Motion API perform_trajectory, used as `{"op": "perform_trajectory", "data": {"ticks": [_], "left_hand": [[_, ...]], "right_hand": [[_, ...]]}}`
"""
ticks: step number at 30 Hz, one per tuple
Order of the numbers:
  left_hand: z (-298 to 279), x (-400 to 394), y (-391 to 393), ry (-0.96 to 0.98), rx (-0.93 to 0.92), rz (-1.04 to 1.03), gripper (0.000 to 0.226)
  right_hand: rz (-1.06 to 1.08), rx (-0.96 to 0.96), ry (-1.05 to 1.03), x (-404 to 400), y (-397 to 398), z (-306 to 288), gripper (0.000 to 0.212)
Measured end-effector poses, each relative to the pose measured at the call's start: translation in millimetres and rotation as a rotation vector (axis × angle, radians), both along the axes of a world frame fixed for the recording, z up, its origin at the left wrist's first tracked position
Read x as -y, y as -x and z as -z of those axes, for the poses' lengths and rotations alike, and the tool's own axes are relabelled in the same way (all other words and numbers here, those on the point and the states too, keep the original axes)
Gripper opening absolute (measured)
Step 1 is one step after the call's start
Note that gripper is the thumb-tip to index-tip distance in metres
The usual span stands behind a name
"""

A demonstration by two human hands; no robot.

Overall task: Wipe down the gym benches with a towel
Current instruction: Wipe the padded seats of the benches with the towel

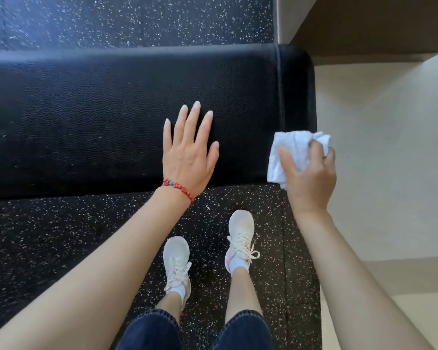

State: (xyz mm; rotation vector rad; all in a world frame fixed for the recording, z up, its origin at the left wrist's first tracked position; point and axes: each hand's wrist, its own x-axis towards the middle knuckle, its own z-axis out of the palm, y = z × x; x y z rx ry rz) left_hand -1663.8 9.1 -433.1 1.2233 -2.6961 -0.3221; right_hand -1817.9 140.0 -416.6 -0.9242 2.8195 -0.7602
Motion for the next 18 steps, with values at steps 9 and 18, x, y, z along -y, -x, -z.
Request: {"op": "perform_trajectory", "data": {"ticks": [9,18], "left_hand": [[11,-1,41,0.055,0.059,-0.035,0.052],[8,0,43,0.045,0.07,-0.048,0.052]], "right_hand": [[-0.011,0.004,0.022,85,68,4,0.05],[-0.114,0.008,0.021,41,50,9,0.039]]}}
